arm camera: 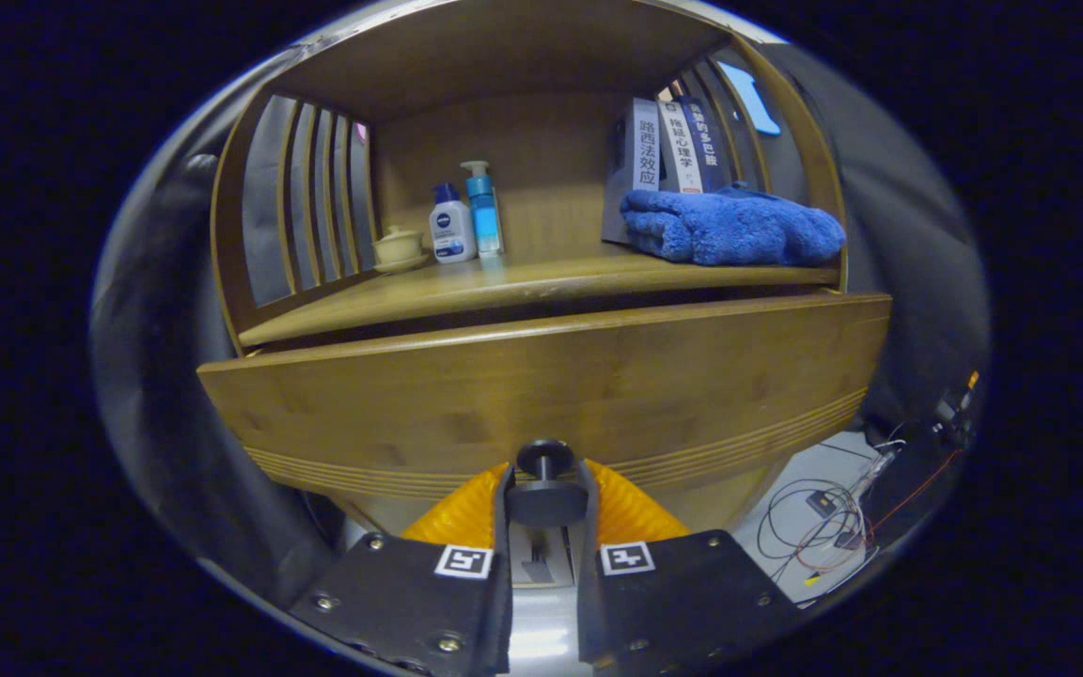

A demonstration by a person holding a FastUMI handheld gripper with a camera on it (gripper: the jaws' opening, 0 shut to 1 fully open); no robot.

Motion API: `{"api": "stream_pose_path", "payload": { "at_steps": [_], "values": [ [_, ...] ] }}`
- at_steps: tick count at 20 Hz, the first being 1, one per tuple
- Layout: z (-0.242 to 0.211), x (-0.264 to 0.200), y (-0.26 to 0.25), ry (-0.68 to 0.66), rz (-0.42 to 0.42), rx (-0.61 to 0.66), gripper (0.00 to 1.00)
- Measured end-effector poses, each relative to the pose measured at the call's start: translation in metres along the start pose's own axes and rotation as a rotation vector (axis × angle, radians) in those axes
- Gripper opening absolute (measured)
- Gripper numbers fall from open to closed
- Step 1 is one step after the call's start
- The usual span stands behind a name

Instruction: Pull open the drawer, take out the items inside it, and place them on the countertop above the cabinet.

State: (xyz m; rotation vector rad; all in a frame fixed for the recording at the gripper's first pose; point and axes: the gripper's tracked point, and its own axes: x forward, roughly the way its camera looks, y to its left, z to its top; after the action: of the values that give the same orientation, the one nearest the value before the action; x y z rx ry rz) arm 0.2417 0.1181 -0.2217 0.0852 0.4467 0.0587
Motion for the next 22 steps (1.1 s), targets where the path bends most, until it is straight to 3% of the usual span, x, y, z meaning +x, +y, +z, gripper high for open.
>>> {"api": "stream_pose_path", "payload": {
  "at_steps": [16, 22],
  "values": [
    [-0.061, -0.114, -0.01, 0.1, -0.066, 0.045, 0.28],
    [-0.061, -0.115, -0.01, 0.102, -0.075, 0.047, 0.28]
  ]
}}
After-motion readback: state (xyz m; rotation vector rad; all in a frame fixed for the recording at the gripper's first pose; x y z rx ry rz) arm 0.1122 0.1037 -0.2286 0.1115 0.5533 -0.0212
